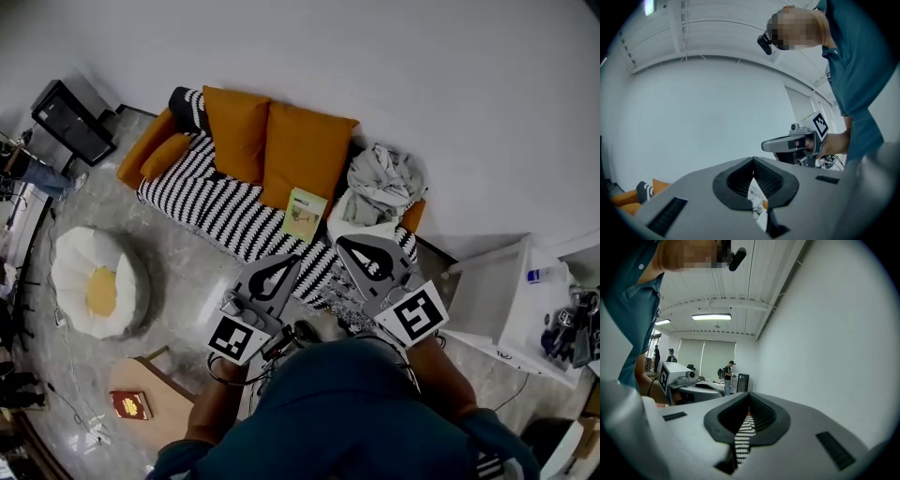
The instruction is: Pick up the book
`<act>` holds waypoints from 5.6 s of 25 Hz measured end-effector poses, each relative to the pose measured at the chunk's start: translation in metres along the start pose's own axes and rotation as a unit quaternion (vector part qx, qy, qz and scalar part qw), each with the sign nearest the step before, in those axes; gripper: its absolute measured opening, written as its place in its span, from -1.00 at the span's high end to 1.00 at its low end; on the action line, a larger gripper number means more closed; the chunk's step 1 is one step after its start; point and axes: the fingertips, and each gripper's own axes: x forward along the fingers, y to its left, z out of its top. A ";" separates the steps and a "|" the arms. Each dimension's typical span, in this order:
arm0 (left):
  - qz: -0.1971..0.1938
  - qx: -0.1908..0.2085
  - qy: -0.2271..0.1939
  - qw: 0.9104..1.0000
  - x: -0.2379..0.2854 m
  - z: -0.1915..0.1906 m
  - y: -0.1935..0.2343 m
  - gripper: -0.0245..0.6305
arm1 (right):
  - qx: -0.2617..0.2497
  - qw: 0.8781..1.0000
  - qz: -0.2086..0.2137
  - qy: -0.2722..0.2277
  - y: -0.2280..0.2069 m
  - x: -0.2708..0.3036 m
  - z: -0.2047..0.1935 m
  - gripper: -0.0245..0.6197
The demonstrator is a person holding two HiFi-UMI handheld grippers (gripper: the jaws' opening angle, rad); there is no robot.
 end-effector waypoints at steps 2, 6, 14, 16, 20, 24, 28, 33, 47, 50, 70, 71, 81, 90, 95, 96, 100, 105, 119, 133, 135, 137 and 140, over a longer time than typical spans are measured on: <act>-0.003 -0.015 -0.011 1.000 0.009 -0.003 0.000 0.92 | -0.001 1.000 -0.004 0.010 -0.007 -0.001 -0.009 0.88; -0.010 -0.023 -0.003 1.000 0.024 -0.014 -0.009 0.92 | 0.016 1.000 -0.002 0.026 -0.021 -0.001 -0.029 0.88; 0.037 -0.022 0.018 0.999 0.063 -0.017 -0.002 0.92 | 0.023 0.999 0.047 0.001 -0.061 0.011 -0.034 0.88; 0.046 -0.017 0.022 0.999 0.078 -0.014 -0.007 0.92 | 0.031 0.998 0.061 -0.002 -0.073 0.008 -0.040 0.88; 0.073 -0.010 0.031 0.997 0.104 -0.016 -0.014 0.92 | 0.035 0.996 0.084 -0.010 -0.100 0.000 -0.049 0.88; 0.094 -0.007 0.029 0.995 0.126 -0.024 -0.026 0.92 | 0.031 0.995 0.099 -0.008 -0.124 -0.010 -0.062 0.88; 0.108 -0.022 0.029 0.993 0.133 -0.030 -0.029 0.92 | 0.044 0.993 0.113 0.008 -0.131 -0.012 -0.076 0.88; 0.114 -0.035 0.037 0.992 0.134 -0.050 0.001 0.92 | 0.030 0.992 0.117 0.024 -0.138 0.006 -0.083 0.88; 0.088 -0.084 0.045 0.992 0.135 -0.102 0.108 0.92 | 0.082 0.989 0.084 0.086 -0.155 0.105 -0.143 0.88; 0.081 -0.096 0.051 0.991 0.132 -0.118 0.119 0.92 | 0.096 0.986 0.083 0.109 -0.155 0.126 -0.170 0.88; 0.065 -0.130 0.083 0.986 0.137 -0.202 0.182 0.92 | 0.200 0.958 0.065 0.197 -0.166 0.202 -0.306 0.88; 0.063 -0.134 0.084 0.985 0.138 -0.206 0.183 0.92 | 0.205 0.956 0.065 0.201 -0.167 0.206 -0.314 0.88; 0.068 -0.167 0.092 0.979 0.142 -0.245 0.193 0.92 | 0.244 0.943 0.061 0.217 -0.175 0.236 -0.380 0.88; 0.075 -0.190 0.104 0.973 0.136 -0.279 0.198 0.92 | 0.275 0.926 0.063 0.253 -0.166 0.249 -0.448 0.88; 0.080 -0.197 0.109 0.971 0.131 -0.297 0.206 0.92 | 0.282 0.914 0.065 0.286 -0.161 0.253 -0.489 0.88; 0.081 -0.198 0.109 0.971 0.130 -0.300 0.207 0.92 | 0.284 0.911 0.064 0.294 -0.161 0.253 -0.498 0.87; 0.086 -0.207 0.110 0.968 0.126 -0.312 0.212 0.92 | 0.286 0.897 0.053 0.331 -0.164 0.246 -0.538 0.72; 0.091 -0.216 0.111 0.966 0.122 -0.325 0.217 0.92 | 0.279 0.890 0.033 0.360 -0.178 0.245 -0.576 0.60; 0.107 -0.244 0.120 0.956 0.109 -0.357 0.224 0.92 | 0.248 0.860 0.055 0.443 -0.188 0.246 -0.652 0.20; 0.121 -0.263 0.123 0.949 0.099 -0.383 0.245 0.92 | 0.163 0.843 0.104 0.502 -0.200 0.263 -0.692 0.17; 0.123 -0.265 0.123 0.948 0.099 -0.385 0.244 0.92 | 0.124 0.838 0.128 0.515 -0.198 0.260 -0.695 0.17; 0.124 -0.266 0.126 0.948 0.098 -0.385 0.239 0.92 | 0.095 0.834 0.149 0.522 -0.196 0.255 -0.697 0.17; 0.127 -0.262 0.120 0.949 0.100 -0.384 0.238 0.92 | 0.067 0.827 0.179 0.529 -0.194 0.248 -0.697 0.18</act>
